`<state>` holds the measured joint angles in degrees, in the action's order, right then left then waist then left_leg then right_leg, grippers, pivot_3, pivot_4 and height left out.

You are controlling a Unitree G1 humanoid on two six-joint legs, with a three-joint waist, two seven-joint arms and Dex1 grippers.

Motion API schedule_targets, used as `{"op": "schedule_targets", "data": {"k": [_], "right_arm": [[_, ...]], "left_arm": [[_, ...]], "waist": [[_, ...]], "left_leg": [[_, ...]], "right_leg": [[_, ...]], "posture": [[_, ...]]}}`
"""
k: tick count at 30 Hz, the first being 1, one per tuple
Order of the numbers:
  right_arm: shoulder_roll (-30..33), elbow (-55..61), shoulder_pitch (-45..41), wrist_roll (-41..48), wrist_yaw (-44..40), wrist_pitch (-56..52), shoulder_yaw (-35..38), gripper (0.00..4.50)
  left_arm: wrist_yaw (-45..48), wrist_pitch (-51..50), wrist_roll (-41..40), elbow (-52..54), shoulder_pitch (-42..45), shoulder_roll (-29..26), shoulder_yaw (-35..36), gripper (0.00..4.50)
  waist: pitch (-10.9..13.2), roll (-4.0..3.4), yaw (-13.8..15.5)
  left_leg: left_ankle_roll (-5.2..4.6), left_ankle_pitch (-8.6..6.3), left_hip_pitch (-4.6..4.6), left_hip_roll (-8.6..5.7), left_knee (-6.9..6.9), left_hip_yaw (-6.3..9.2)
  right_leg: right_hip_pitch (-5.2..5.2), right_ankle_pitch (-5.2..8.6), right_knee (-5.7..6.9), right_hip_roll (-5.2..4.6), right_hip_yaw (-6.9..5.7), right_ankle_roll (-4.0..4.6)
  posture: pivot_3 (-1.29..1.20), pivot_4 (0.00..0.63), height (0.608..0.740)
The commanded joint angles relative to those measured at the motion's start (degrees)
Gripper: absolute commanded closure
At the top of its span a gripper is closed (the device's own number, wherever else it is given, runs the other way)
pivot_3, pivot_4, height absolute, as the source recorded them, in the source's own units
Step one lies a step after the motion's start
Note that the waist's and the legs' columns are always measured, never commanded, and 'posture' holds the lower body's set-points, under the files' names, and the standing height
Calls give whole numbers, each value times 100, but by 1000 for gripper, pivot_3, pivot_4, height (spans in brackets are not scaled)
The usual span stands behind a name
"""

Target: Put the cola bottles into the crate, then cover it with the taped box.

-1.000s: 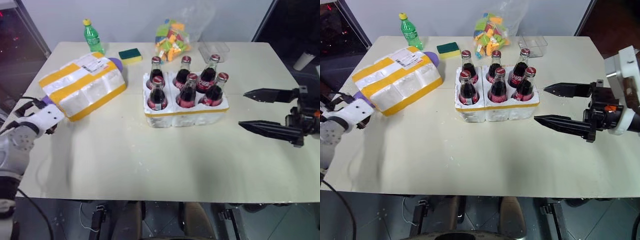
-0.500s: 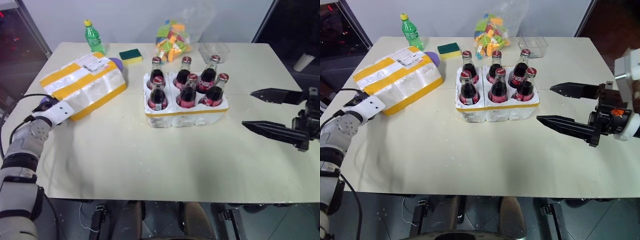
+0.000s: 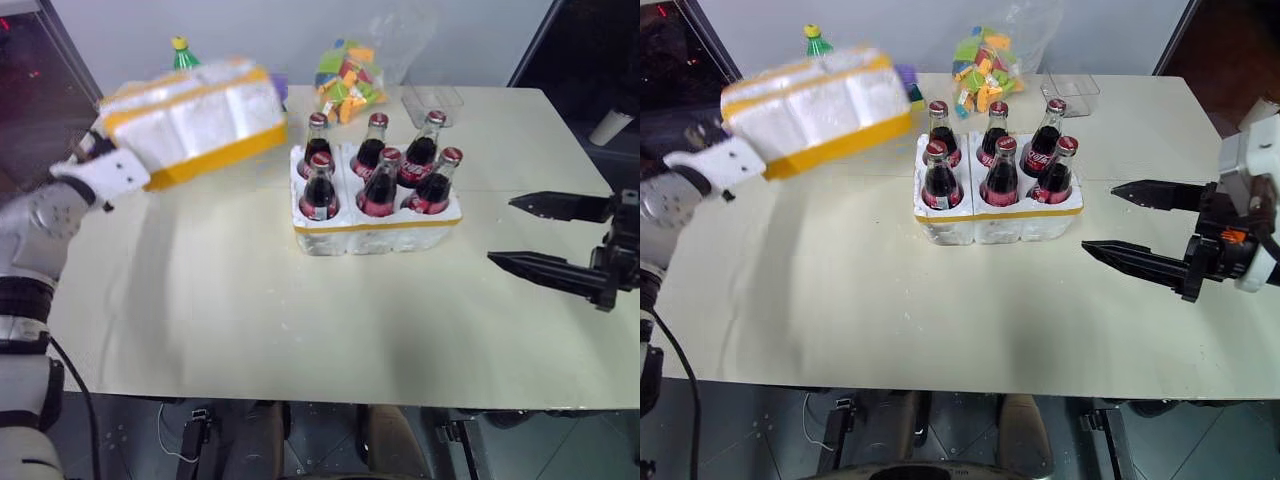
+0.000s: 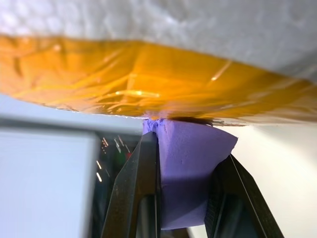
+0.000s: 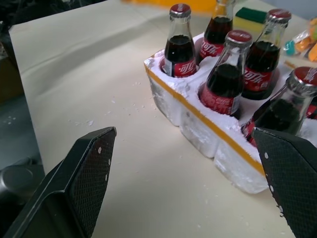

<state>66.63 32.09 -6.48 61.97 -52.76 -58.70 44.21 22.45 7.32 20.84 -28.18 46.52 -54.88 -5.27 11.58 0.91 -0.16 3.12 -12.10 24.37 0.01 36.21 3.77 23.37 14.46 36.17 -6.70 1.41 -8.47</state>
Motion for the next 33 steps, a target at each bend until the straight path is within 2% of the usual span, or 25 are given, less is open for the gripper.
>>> {"op": "schedule_targets", "data": {"k": [1, 11, 15, 19, 24, 25, 26, 31, 33], "right_arm": [[36, -3, -15, -115, -8, 208, -21, 0], [-127, -81, -51, -256, 157, 443, -286, 0], [-263, -32, -57, -206, 313, 486, -348, 0], [-359, -31, -40, -201, 434, 517, -356, 0], [-476, 10, -109, -90, 647, 536, -367, 0], [-490, 16, -114, -86, 674, 540, -371, 0], [-499, 22, -113, -82, 697, 542, -373, 0], [-515, 35, -60, -67, 745, 551, -336, 0], [-511, 35, -21, -64, 738, 548, -290, 0]], "left_arm": [[349, -441, -229, 871, 412, 50, 266, 3770], [1821, -1448, -442, 3153, 676, 703, -249, 3770], [2058, -1543, -213, 3428, 836, 843, -504, 3770], [2263, -1393, 179, 3542, 844, 741, -777, 3770], [2215, -1089, 722, 3418, 761, 830, -1125, 3770], [2214, -1043, 801, 3399, 739, 840, -1172, 3031], [2228, -996, 832, 3412, 710, 848, -1193, 2762], [2324, -953, 854, 3615, 475, 796, -1036, 166], [2450, -1105, 725, 3782, 212, 731, -870, 27]], "waist": [[0, 0, -28], [0, 0, -66], [0, 1, -55], [1, 1, -58], [1, 1, -51], [1, 1, -50], [1, 1, -50], [1, 1, -59], [1, 1, -58]], "left_leg": [[0, 0, -1, 0, 0, 0], [-1, 0, -3, 0, -1, 0], [-1, 0, -3, 0, 2, 1], [-1, 0, -3, 0, 3, 2], [-1, 1, -2, 0, 3, 2], [-1, 1, -3, 0, 4, 2], [-1, 1, -3, 0, 4, 2], [-2, 1, -4, 0, 2, 3], [-2, 1, -3, 0, 3, 3]], "right_leg": [[0, 0, 0, 0, 0, 0], [-1, 0, 2, 2, 1, -1], [-3, 1, 2, 3, 1, -1], [-4, 1, 1, 3, 2, -1], [-4, 1, 1, 4, 2, -1], [-5, 1, 1, 4, 1, -1], [-5, 1, 1, 4, 2, -1], [-4, 1, 2, 4, 2, -1], [-4, 1, 2, 4, 2, -1]], "posture": [[0, 150, 739], [0, 150, 739], [0, 150, 739], [0, 150, 739], [0, 150, 739], [0, 150, 739], [0, 150, 739], [0, 150, 739], [0, 150, 739]]}}
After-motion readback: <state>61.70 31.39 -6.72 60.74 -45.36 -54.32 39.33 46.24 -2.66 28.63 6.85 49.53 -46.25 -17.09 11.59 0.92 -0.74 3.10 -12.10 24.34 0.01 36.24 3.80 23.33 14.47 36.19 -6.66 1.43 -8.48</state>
